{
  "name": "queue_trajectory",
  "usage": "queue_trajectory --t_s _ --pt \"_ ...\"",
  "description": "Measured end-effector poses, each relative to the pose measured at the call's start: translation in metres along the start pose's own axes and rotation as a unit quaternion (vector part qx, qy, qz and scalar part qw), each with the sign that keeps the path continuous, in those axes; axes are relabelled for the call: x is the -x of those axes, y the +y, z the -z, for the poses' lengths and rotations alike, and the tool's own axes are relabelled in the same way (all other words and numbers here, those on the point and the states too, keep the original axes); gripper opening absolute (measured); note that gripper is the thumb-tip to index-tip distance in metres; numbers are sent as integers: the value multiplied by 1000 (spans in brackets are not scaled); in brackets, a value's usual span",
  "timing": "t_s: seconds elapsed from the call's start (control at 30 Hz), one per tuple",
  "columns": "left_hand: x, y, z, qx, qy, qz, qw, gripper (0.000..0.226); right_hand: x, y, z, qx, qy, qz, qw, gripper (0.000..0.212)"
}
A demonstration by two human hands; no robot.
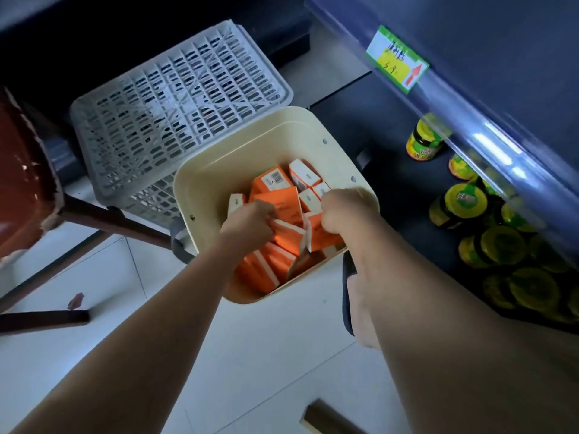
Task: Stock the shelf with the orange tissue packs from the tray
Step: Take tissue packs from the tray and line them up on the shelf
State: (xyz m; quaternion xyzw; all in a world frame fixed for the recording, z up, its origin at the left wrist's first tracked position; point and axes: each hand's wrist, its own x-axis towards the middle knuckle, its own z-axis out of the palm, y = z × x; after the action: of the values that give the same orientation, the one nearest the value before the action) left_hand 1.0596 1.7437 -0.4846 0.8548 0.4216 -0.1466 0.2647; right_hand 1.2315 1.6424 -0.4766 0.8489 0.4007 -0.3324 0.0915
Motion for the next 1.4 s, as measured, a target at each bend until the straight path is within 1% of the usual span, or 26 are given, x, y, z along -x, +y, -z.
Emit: queue_trajectory --t_s 0.03,0.13,0.23,0.33,0.37,0.43,0.47,0.57,0.63,0.73,0.83,0.9,1.07,1.13,1.27,1.33,1.4 --pt "4 -4 8 16 16 -10 1000 39 3 2 13 -21 8 13 1000 27" --pt "16 -9 39 34 61 -42 997 34 23 7 61 -74 48 56 995 36" --pt "33 -7 78 80 107 -47 990 32 58 16 96 -172 92 62 979 36" --pt "50 1 111 117 124 -71 983 44 99 28 112 -241 128 63 960 28" --pt "57 8 122 128 124 -84 980 39 115 33 116 -262 143 62 953 25" --pt "69 20 138 144 124 -120 974 23 145 41 125 -297 175 67 936 26" --pt "75 29 147 152 128 -142 970 19 161 46 130 -305 202 76 928 27" --pt "102 63 168 171 121 -195 958 16 216 67 139 -308 295 100 899 31" --pt "120 88 178 202 98 -226 948 15 254 84 139 -272 369 106 882 35" --pt "146 133 186 259 47 -271 926 18 310 115 133 -181 465 82 863 41" --pt "171 181 186 279 17 -319 906 29 364 145 127 -174 521 50 834 41" --pt "189 213 183 267 3 -359 894 35 397 166 120 -187 539 34 821 39" --pt "224 275 171 239 -19 -435 868 31 467 209 89 -217 586 -32 780 37" --pt "237 298 162 228 -23 -457 859 33 488 225 75 -243 593 -66 764 36" --pt "253 339 138 227 -46 -490 840 32 511 252 41 -291 605 -108 733 33" --pt "254 353 124 243 -46 -494 834 32 517 262 26 -312 608 -115 721 34" --pt "254 362 108 265 -42 -496 826 26 522 269 13 -332 614 -119 706 36"
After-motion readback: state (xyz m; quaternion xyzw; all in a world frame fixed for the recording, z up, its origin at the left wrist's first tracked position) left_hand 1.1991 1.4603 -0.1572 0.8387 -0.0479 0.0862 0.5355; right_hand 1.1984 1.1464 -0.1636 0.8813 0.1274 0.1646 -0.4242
